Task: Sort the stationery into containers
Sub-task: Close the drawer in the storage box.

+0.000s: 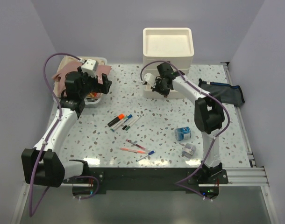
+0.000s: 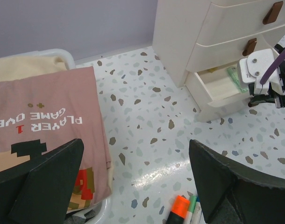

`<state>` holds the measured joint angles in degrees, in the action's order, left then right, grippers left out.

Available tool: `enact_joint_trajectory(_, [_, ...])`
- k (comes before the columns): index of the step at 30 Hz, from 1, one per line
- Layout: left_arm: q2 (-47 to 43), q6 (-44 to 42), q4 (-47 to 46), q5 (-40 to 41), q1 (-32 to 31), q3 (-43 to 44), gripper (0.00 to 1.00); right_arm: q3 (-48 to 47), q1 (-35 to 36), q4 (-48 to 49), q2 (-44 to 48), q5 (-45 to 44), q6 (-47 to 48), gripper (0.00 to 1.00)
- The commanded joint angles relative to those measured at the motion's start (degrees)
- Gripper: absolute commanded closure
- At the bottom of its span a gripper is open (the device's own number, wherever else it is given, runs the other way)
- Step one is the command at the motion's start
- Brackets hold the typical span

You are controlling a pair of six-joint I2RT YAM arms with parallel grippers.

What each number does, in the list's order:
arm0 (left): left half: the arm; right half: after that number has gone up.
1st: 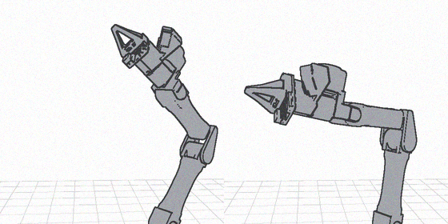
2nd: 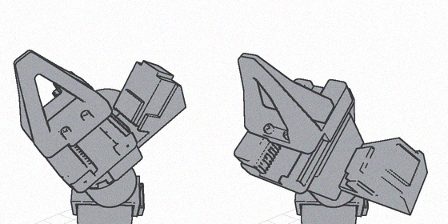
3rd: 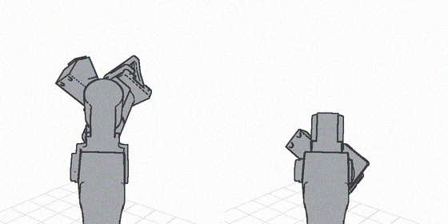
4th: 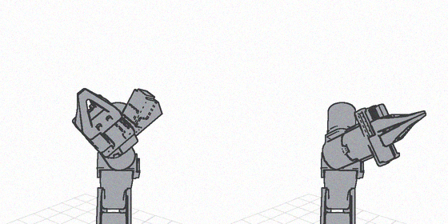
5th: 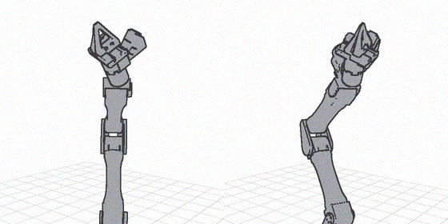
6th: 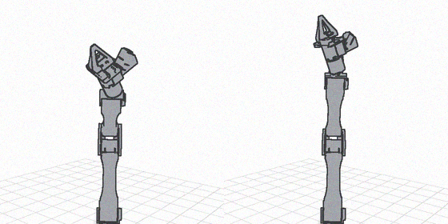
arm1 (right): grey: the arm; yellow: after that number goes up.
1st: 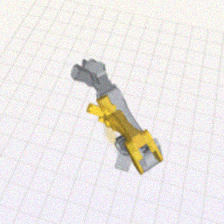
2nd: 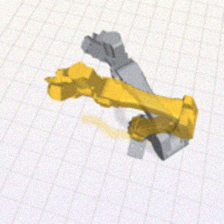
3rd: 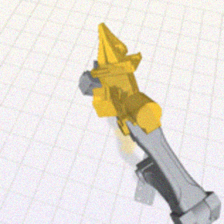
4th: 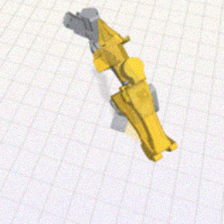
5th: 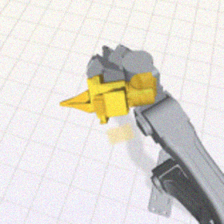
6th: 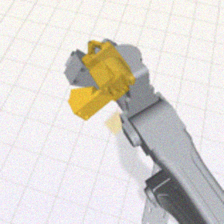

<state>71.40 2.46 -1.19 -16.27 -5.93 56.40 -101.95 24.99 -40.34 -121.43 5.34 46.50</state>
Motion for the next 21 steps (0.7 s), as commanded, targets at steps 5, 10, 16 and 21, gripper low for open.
enact_joint_trajectory(5, [1.3,1.0,-3.1,-0.7,0.5,1.9,0.0,-4.3,-1.0,6.6,-1.0,-5.2,0.4,1.0])
enact_joint_trajectory(10, [1.9,1.0,-3.2,-0.7,0.4,2.1,0.0,-4.8,-1.2,8.6,-2.2,-8.3,1.8,1.0])
enact_joint_trajectory(16, [2.1,1.1,-3.4,-0.9,0.5,1.9,0.0,-4.3,-1.5,11.9,-2.9,-11.1,1.6,1.0])
enact_joint_trajectory(21, [2.5,1.3,-3.6,-1.0,0.4,2.1,0.0,-5.2,-1.6,14.7,-4.2,-13.2,0.8,1.0])
